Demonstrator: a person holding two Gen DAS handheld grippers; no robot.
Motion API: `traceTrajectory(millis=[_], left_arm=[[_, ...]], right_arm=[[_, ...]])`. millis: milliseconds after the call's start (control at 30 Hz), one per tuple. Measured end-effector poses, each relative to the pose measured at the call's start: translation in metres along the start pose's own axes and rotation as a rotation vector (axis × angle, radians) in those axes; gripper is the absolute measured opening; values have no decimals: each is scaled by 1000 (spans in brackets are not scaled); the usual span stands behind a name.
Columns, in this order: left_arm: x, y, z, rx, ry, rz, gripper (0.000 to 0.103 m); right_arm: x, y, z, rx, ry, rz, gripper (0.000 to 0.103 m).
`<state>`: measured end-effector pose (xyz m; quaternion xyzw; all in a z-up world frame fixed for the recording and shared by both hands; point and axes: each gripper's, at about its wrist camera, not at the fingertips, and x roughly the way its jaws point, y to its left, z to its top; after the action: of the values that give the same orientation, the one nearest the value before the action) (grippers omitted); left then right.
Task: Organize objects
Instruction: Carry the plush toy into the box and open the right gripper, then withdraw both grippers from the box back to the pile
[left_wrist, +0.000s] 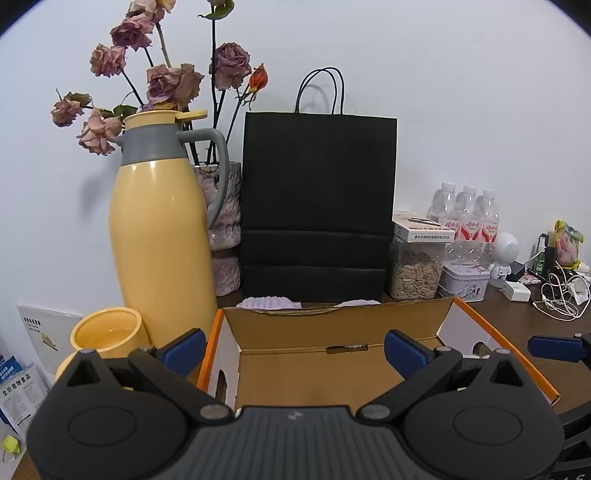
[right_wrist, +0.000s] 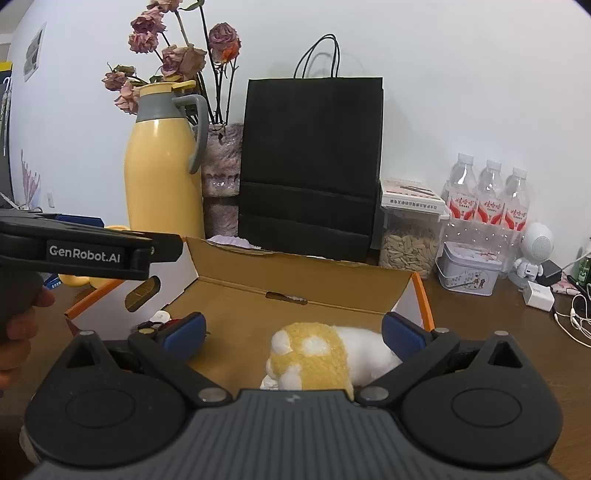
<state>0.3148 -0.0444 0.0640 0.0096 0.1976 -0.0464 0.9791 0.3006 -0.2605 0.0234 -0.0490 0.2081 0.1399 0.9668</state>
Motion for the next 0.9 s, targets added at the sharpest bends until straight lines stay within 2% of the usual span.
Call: traceTrajectory(millis=[367, 667, 900], left_arm=[[-18, -3, 2, -7, -33, 3, 103], [-49, -7, -2, -7, -63, 16, 103], [-76, -2, -12, -32, -49, 24, 103]], right_arm=[[-10, 5, 1, -26, -15, -24, 103], [-36, 9, 0, -29, -40, -34, 103], [-63, 17, -8, -34, -51, -27, 103]])
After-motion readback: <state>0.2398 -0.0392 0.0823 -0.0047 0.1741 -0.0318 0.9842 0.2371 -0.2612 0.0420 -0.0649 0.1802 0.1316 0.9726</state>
